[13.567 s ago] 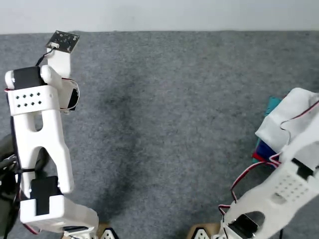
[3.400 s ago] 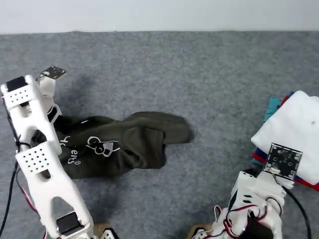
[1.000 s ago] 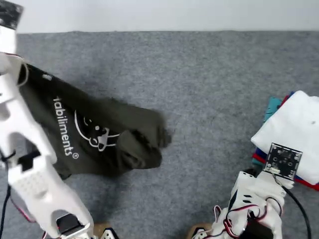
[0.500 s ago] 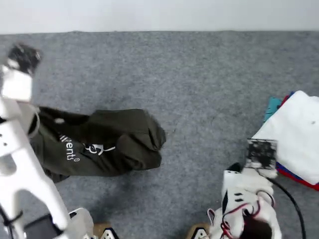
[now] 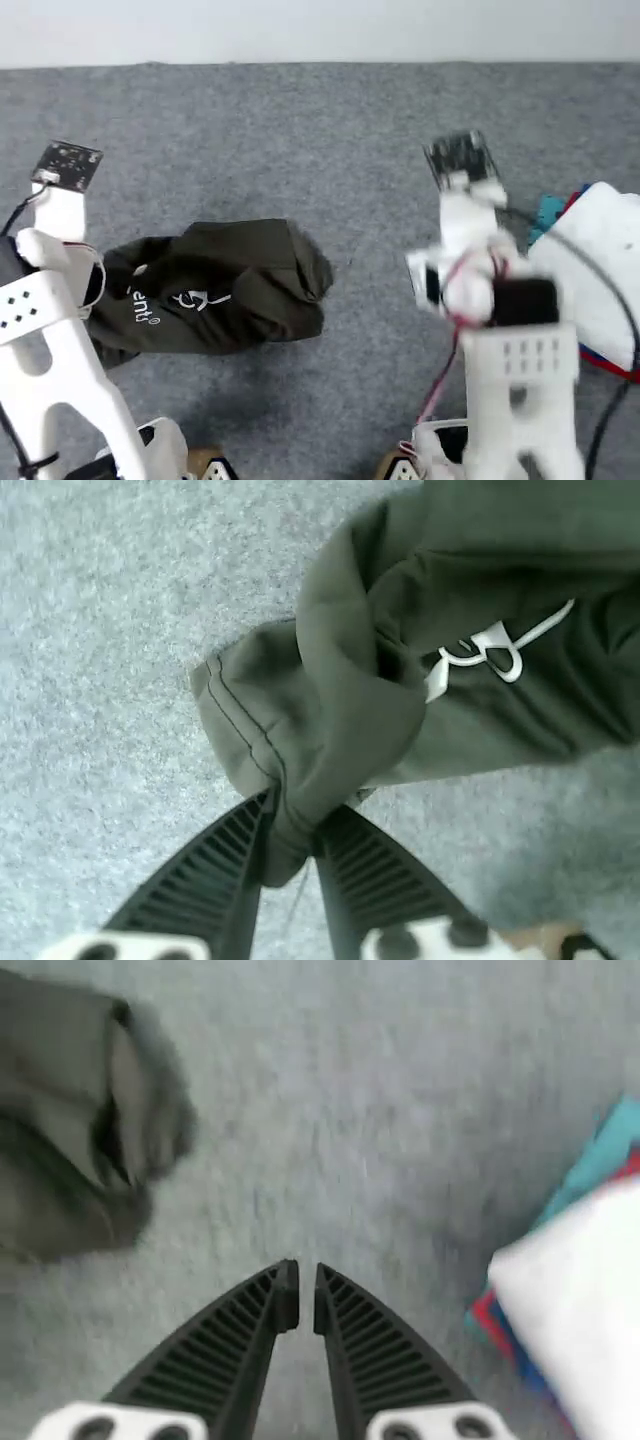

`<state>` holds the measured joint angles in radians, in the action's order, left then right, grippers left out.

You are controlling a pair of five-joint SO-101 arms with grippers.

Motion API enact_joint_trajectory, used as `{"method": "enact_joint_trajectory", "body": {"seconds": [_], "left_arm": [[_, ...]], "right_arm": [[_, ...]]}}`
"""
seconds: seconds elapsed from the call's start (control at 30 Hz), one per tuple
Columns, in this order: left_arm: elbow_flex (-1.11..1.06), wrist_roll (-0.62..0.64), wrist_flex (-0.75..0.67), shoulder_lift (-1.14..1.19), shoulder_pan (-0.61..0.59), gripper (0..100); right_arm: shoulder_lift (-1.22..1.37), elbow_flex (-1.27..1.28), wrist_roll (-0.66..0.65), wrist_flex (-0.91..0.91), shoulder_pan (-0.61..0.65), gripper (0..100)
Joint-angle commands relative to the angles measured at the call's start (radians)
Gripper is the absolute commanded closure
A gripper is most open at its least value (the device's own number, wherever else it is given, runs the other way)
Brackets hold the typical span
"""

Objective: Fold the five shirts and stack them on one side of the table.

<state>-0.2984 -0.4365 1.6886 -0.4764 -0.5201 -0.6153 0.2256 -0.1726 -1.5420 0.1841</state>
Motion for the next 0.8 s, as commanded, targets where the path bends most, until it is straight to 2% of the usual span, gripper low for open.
{"method": "enact_joint_trajectory", "body": {"seconds": [0.0,0.27,0.47,0.77], "left_arm": [[0.031,0.075,-0.015,-0.031,-0.005,99],[-0.018,0.091,-0.021,-0.032,-0.005,99],[-0.042,0.091,-0.021,-0.038,-0.005,99],[-0.042,0.091,-0.021,-0.038,-0.005,99]], "right_arm": [[0.294,-0.333,-0.005,-0.038,0.101,95.6],[0.891,-0.882,-0.012,-0.147,0.302,94.3],[1.253,-1.234,-0.005,-0.191,0.366,73.8],[1.667,-1.631,-0.008,-0.182,0.421,74.5]]}}
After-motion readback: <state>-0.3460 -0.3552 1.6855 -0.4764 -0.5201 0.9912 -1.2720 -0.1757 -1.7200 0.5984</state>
